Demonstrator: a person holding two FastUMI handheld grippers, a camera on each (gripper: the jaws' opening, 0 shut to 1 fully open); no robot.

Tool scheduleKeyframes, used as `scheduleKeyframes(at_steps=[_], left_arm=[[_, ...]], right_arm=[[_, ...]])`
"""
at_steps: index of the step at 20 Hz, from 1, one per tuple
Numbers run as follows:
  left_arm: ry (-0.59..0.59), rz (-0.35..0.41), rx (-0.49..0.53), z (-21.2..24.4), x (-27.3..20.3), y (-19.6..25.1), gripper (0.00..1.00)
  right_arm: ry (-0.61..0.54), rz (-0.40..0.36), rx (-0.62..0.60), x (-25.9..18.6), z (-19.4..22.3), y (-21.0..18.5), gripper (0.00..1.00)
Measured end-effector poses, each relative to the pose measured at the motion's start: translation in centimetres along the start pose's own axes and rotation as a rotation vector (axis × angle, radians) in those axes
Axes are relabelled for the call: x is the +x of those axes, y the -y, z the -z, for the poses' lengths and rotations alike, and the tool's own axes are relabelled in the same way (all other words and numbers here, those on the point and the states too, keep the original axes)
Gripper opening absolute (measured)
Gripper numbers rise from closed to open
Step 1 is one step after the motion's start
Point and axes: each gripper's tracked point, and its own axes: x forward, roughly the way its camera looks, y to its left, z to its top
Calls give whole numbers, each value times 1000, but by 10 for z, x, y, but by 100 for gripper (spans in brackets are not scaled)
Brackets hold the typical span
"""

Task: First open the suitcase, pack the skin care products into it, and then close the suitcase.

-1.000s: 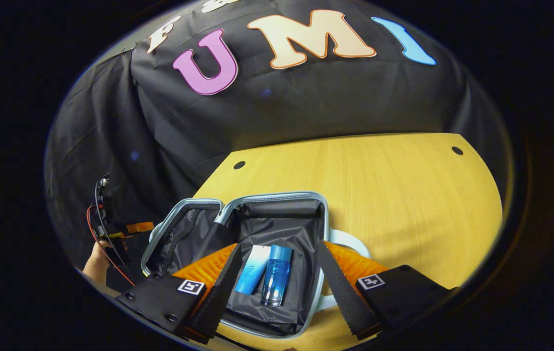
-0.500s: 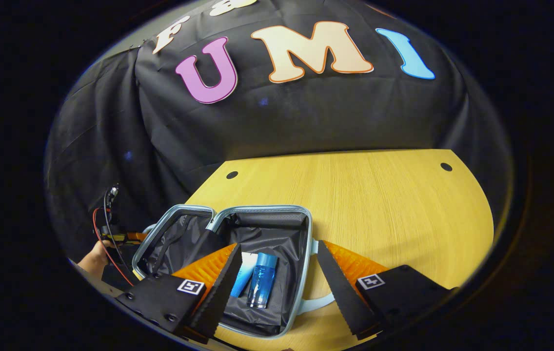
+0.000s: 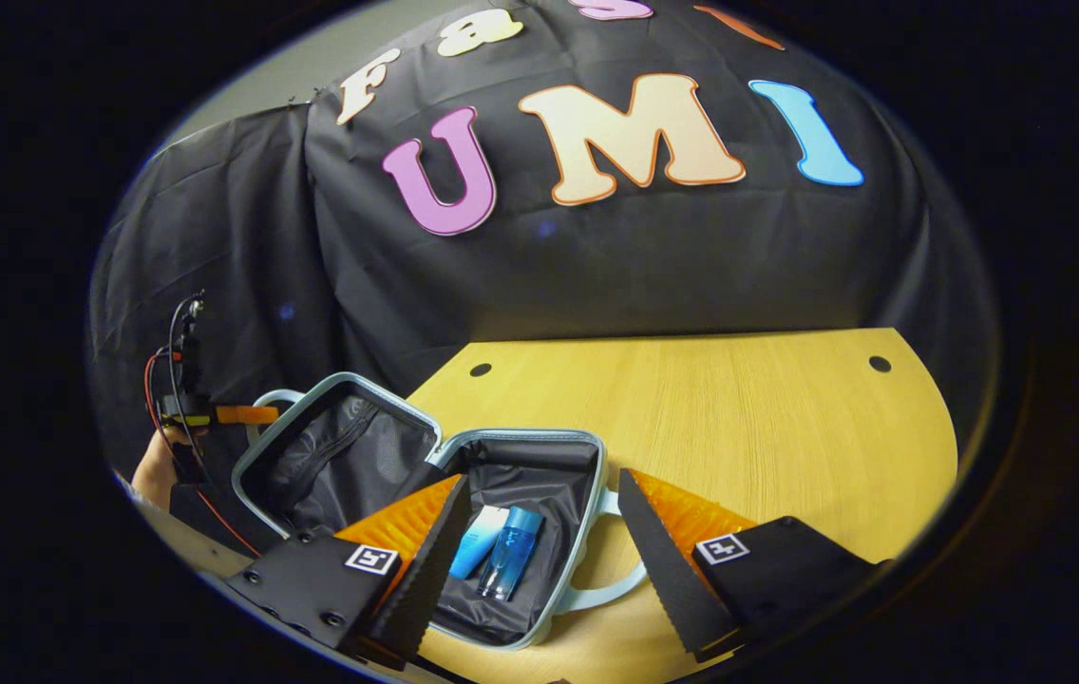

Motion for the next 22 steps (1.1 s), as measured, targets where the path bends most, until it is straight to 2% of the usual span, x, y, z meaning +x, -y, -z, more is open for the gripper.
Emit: scheduleKeyframes(at_steps=[5,9,15,16,17,18,19,22], left_arm=[[67,47,65,-26,-45,74,0],[99,93,109,-38,-68,133,0],[102,271,180,-33,-75,250,0],[98,298,184,-30,-73,267,0],[92,331,172,-28,-73,285,0],[79,370,154,-23,-73,302,0],[64,410,141,-17,-73,320,0],[25,474,147,5,-65,357,0]], right_arm=[[32,-66,-38,-21,-15,13,98],[52,-84,-46,-37,-22,36,98],[75,-69,-18,-61,-28,71,97],[79,-63,-16,-65,-28,78,92],[82,-55,-16,-69,-29,84,97],[83,-45,-16,-73,-28,92,98],[85,-37,-13,-77,-29,98,92],[83,-7,-9,-89,-27,117,97]])
